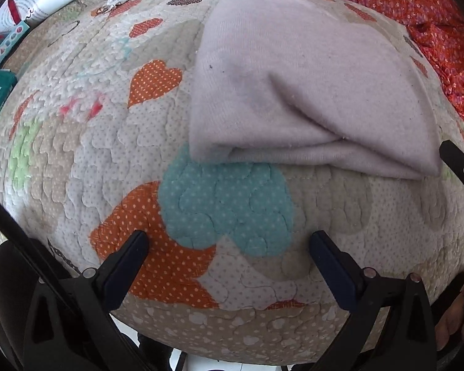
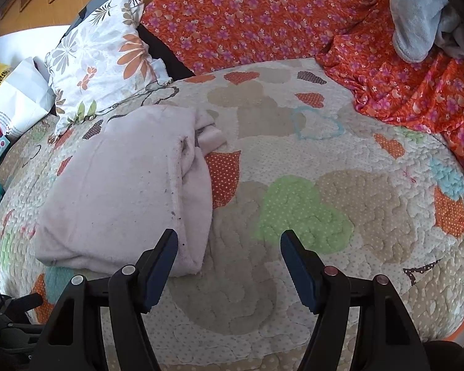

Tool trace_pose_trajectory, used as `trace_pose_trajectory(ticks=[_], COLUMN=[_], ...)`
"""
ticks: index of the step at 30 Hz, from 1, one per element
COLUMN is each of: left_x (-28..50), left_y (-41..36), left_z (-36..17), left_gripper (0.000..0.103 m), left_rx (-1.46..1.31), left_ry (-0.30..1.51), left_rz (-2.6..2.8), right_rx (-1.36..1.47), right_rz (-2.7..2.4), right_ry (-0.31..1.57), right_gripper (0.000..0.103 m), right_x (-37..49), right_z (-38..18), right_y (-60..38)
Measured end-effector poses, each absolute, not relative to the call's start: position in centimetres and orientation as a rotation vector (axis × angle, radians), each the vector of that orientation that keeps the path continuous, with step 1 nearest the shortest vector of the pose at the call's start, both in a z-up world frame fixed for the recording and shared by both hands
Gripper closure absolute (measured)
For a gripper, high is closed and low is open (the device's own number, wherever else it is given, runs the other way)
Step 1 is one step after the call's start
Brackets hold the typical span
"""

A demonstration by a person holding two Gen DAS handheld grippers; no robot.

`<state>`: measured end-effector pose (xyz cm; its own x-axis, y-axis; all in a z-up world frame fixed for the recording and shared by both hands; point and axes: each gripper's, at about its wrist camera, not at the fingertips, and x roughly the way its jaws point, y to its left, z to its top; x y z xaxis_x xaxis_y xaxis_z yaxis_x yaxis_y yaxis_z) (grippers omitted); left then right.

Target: Fold small clothes

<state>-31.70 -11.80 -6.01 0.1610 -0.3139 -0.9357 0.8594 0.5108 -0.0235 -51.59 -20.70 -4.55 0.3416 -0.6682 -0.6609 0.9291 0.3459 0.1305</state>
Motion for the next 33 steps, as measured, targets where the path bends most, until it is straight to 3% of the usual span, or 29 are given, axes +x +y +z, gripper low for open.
trace_pose_trajectory(ticks=[13,20,33], left_x=[-31.7,-32.2,-31.8], left_y=[-10.9,-9.7,-7.5], left_z=[-6.2,-2.6,1.8], left_gripper=[0.0,0.0,0.0], left_rx=[0.554,0.519,0.408], left_ry=[1.076,0.961,0.909], left_rz=[-0.96,-0.928,-0.917], right_rx=[0.545,0.523,0.452], right_rz=[-1.107,-1.12,-1.133], right_ry=[0.565,0.564,0.551], right_gripper=[0.029,0.029,0.029], right_x=[-51.3,-51.4,-51.1], right_z=[-4.8,-4.7,-3.8], right_y=[-20.8,-20.6,-19.4])
